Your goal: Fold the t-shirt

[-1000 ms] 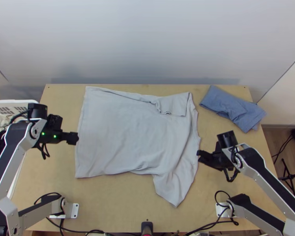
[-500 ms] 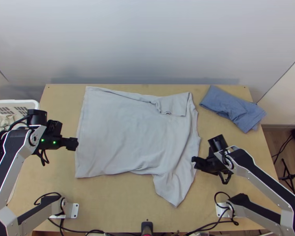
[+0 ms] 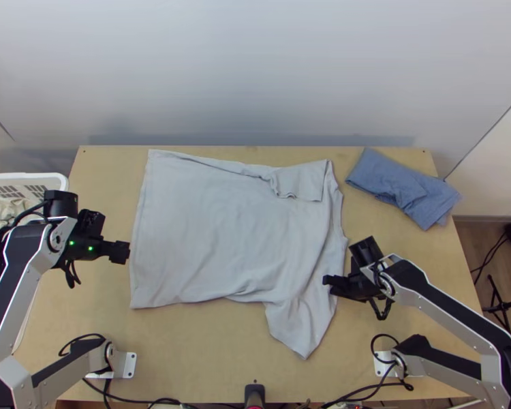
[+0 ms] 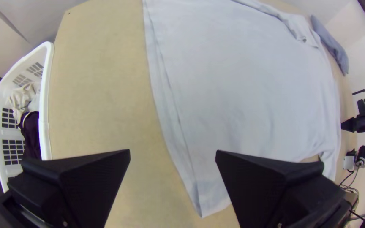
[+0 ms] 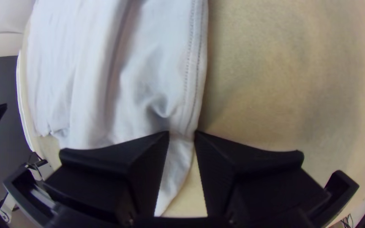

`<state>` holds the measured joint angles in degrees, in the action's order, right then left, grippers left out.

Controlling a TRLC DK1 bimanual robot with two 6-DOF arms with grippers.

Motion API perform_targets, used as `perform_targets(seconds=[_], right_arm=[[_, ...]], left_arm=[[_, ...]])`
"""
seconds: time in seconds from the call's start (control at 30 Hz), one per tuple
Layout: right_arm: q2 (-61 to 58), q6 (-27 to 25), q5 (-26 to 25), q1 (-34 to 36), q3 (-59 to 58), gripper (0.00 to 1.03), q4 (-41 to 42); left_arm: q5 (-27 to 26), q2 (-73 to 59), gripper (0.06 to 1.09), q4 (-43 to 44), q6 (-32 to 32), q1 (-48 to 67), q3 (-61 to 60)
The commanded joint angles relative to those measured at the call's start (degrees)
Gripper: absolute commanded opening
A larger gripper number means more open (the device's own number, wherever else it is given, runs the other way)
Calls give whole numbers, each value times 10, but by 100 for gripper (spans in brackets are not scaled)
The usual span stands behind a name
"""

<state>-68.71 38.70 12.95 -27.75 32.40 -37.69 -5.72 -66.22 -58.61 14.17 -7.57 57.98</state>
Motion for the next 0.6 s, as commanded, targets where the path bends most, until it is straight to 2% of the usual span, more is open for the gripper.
perform_targets(seconds=[0.0, 0.17, 0.23, 0.43, 0.57], right_arm=[[28, -5, -36, -12, -26, 3, 53], [50, -5, -40, -12, -41, 3, 69], [52, -5, -40, -10, -42, 3, 70], [53, -6, -40, -6, -44, 3, 72], [53, -6, -40, -1, -45, 3, 75]], left_arm=[[5, -4, 103, -2, 30, -13, 4], [5, -15, 103, -68, 107, -25, 11], [4, -22, 103, -121, 161, -25, 14], [20, -13, 103, -155, 298, -12, -28], [27, -23, 103, -213, 325, 20, -49]])
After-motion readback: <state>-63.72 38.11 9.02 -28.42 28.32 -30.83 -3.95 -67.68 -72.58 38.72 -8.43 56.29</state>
